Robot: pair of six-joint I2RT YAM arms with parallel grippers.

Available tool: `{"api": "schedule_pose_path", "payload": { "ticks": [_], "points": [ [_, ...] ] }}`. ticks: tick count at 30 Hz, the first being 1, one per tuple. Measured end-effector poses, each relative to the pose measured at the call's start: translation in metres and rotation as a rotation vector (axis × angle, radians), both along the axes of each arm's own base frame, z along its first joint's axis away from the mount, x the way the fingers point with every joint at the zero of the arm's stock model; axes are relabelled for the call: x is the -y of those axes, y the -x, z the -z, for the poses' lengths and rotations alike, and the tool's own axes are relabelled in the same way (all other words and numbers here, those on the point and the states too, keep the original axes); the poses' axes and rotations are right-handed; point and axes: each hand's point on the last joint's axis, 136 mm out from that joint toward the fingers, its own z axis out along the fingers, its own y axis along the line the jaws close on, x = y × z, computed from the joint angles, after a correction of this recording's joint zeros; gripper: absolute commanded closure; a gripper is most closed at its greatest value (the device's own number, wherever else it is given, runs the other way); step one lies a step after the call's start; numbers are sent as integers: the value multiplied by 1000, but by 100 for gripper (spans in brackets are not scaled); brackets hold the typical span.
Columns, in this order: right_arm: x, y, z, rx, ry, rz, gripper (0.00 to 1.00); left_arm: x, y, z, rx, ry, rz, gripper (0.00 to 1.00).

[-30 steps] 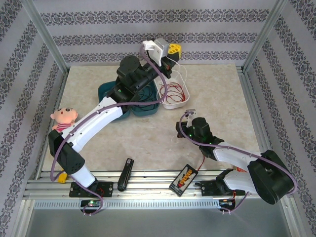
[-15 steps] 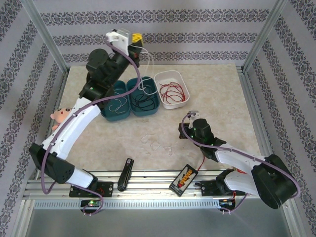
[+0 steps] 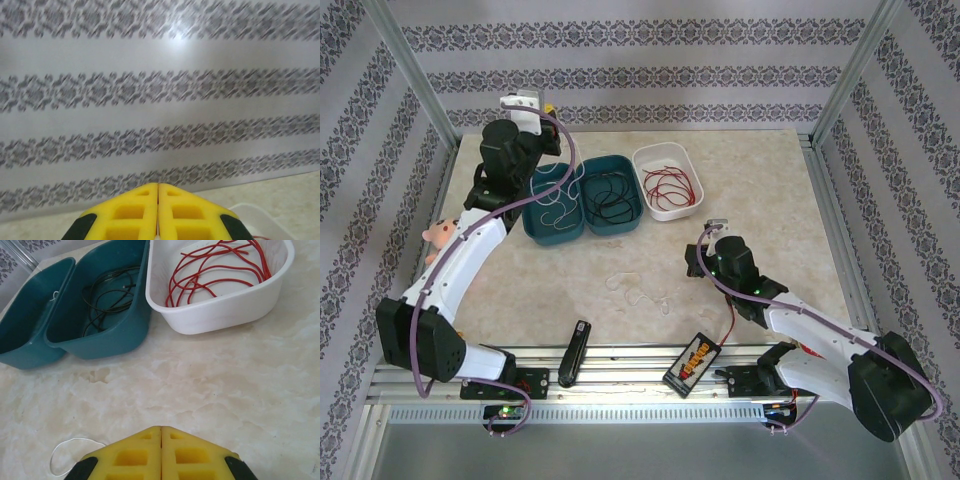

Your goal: Untangle the cables

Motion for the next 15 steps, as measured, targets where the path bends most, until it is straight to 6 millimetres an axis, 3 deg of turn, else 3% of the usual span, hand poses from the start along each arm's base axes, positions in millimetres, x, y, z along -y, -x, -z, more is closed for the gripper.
{"api": "schedule_pose_path", "payload": {
  "ticks": [7, 15],
  "points": [
    [3, 1, -8, 0, 10, 9, 93, -38, -25, 79, -166, -15, -135, 100],
    [9, 3, -7, -8, 29, 28, 93, -61, -38, 138, -285, -34, -227, 100]
  ]
}}
